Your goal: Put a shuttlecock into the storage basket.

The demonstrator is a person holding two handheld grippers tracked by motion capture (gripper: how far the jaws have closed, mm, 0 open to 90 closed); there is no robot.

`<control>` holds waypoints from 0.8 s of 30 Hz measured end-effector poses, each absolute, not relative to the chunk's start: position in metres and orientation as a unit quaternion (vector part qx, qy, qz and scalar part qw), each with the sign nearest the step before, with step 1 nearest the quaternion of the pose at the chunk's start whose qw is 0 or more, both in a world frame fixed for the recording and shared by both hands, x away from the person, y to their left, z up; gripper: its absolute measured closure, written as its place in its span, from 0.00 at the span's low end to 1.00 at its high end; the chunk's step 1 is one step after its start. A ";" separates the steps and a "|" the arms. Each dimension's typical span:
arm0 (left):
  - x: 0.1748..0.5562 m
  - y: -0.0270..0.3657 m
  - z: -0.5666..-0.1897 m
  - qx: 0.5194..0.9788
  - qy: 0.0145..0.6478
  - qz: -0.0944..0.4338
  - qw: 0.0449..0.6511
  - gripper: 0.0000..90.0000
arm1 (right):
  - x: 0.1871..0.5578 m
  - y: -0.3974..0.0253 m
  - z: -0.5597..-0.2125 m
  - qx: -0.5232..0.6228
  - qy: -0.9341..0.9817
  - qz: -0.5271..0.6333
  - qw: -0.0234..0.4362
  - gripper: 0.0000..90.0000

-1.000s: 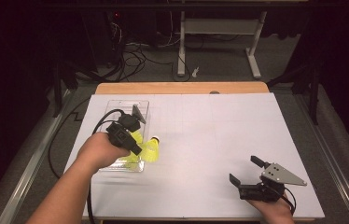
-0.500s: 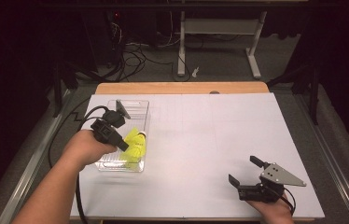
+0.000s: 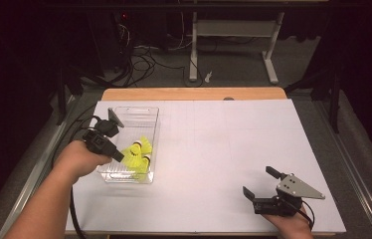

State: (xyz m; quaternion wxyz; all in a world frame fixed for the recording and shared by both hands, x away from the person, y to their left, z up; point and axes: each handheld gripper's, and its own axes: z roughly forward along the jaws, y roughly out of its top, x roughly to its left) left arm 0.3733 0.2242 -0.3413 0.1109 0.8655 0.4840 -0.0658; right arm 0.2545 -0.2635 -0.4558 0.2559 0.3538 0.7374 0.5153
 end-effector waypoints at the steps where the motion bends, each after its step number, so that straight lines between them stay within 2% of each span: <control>1: 0.373 0.227 -0.342 0.864 0.486 -0.068 0.111 0.99 | 0.254 -0.263 -0.456 0.354 0.738 0.515 0.256 0.00; 24: 0.373 0.259 -0.347 0.842 0.522 -0.062 0.118 0.99 | 0.254 -0.262 -0.456 0.352 0.741 0.512 0.256 0.00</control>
